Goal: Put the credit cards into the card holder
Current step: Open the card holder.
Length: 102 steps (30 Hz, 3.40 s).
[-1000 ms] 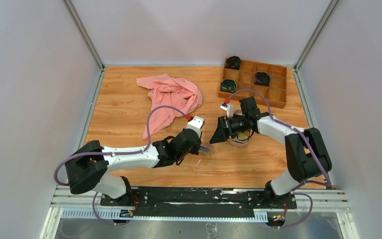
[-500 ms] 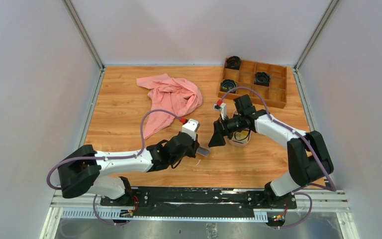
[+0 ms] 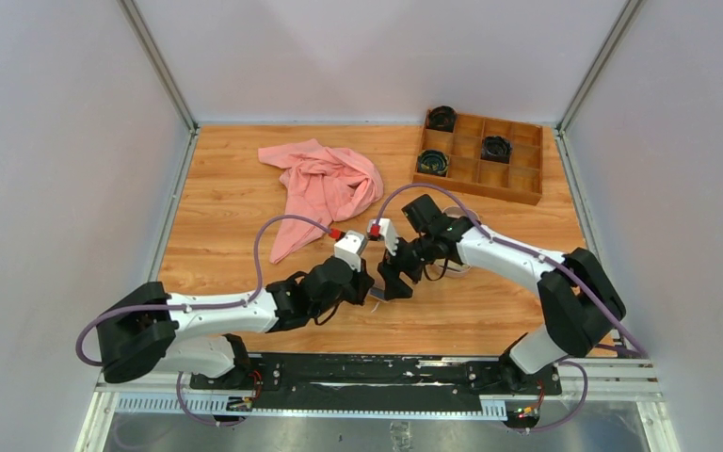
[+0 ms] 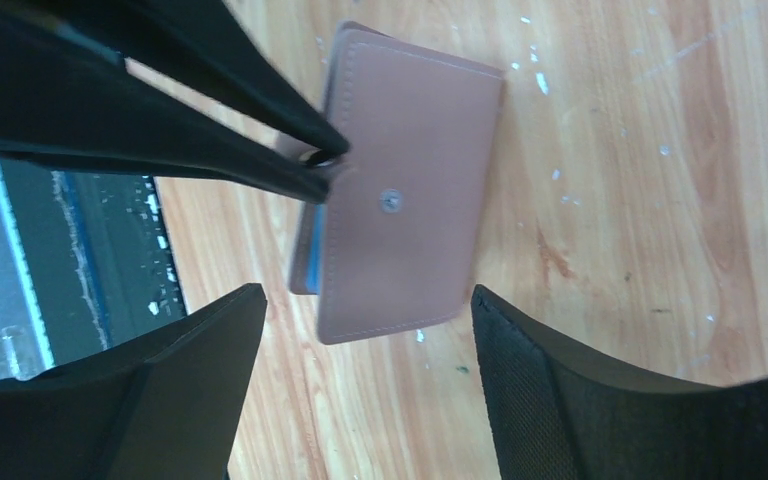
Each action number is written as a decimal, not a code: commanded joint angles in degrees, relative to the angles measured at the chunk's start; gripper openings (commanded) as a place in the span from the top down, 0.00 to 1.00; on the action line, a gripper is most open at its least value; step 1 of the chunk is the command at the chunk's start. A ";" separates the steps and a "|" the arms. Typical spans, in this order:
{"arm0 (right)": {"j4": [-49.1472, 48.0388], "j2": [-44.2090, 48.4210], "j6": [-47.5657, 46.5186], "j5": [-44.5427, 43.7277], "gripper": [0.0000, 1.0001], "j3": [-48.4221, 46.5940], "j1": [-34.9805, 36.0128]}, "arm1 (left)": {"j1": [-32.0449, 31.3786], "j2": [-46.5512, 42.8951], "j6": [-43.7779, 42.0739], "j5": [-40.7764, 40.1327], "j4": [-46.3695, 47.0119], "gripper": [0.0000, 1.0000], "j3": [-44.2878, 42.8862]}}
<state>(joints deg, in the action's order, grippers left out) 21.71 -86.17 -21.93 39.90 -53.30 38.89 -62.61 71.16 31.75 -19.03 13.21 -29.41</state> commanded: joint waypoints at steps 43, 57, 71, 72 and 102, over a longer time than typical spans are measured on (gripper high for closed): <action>7.18 5.15 -13.52 -6.96 1.00 -4.16 -0.42 | -0.44 -29.01 -11.97 0.95 5.59 0.06 16.97; 10.47 10.60 -19.84 -0.53 1.00 -3.36 -2.63 | 6.51 -32.59 -28.57 10.51 7.26 0.00 17.13; 13.84 13.17 -24.57 4.05 1.00 -3.26 -3.65 | 11.02 -26.04 -32.67 23.57 12.19 0.16 13.83; 14.06 13.22 -24.78 4.24 1.00 -3.36 -3.64 | 11.02 -25.23 -33.37 23.86 12.33 0.18 13.43; 15.55 13.02 -23.78 4.48 0.50 -4.27 -7.44 | 11.19 -13.03 -16.92 25.04 15.96 1.00 11.06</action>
<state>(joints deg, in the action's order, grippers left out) 36.29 -74.02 -46.44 43.57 -56.73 33.52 -51.81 59.13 2.96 11.35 25.76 -20.45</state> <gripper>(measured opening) 0.413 0.020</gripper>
